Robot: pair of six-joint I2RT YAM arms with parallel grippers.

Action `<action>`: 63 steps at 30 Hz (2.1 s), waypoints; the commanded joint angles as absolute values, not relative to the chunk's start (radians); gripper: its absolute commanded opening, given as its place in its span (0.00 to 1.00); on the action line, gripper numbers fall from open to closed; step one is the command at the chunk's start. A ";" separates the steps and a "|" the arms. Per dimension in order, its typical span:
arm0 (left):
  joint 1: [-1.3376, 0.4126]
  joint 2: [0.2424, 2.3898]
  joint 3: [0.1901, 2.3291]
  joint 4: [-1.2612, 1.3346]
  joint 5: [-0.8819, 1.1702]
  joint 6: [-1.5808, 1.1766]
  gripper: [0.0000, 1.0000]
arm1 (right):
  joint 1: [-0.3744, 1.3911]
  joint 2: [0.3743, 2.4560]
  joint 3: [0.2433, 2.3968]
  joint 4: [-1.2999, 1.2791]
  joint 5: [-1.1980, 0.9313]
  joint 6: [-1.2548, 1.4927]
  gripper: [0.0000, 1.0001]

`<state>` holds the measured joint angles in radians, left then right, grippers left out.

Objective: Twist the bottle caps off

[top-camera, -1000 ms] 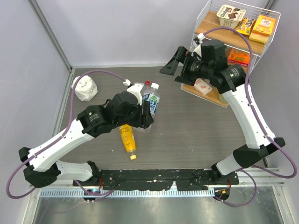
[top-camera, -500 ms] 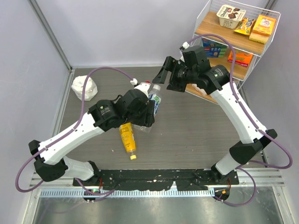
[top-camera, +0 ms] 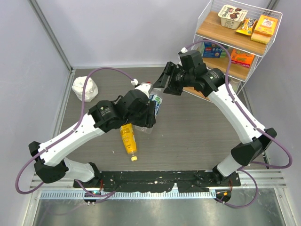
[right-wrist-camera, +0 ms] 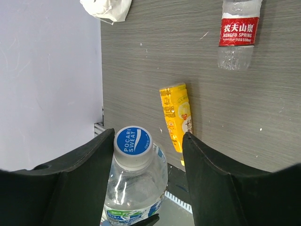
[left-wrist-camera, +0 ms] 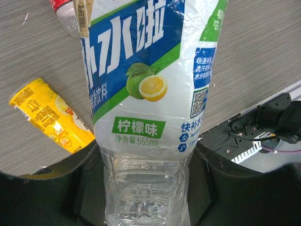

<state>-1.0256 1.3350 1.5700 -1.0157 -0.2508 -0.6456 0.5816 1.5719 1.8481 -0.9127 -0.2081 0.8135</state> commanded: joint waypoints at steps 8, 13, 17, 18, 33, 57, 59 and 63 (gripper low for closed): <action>-1.026 1.327 1.588 -1.006 -0.236 -0.655 0.25 | 0.586 1.546 1.798 -0.807 -0.245 0.865 0.54; -1.026 1.318 1.574 -1.006 -0.239 -0.661 0.25 | 0.586 1.537 1.783 -0.792 -0.255 0.873 0.28; -1.026 1.315 1.566 -1.006 -0.239 -0.664 0.25 | 0.588 1.511 1.734 -0.726 -0.290 0.888 0.02; -1.026 1.313 1.566 -1.006 -0.238 -0.664 0.24 | 0.588 1.496 1.711 -0.691 -0.305 0.894 0.02; -1.028 1.224 1.494 -0.896 -0.149 -0.684 0.25 | 0.580 1.335 1.574 -0.410 -0.489 0.775 0.02; -1.026 1.066 1.278 -0.505 0.112 -0.701 0.25 | 0.492 1.241 1.328 0.485 -0.942 1.181 0.02; -1.028 1.063 1.275 -0.500 0.110 -0.704 0.25 | 0.489 1.252 1.331 0.518 -0.962 1.210 0.02; -1.026 1.058 1.266 -0.492 0.110 -0.709 0.25 | 0.488 1.261 1.348 0.514 -0.982 1.213 0.02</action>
<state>-1.0267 1.0336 1.2968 -0.4953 0.0772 -0.7025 0.4656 1.2705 1.3025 0.3775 -0.8597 1.1255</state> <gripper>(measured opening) 0.578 0.400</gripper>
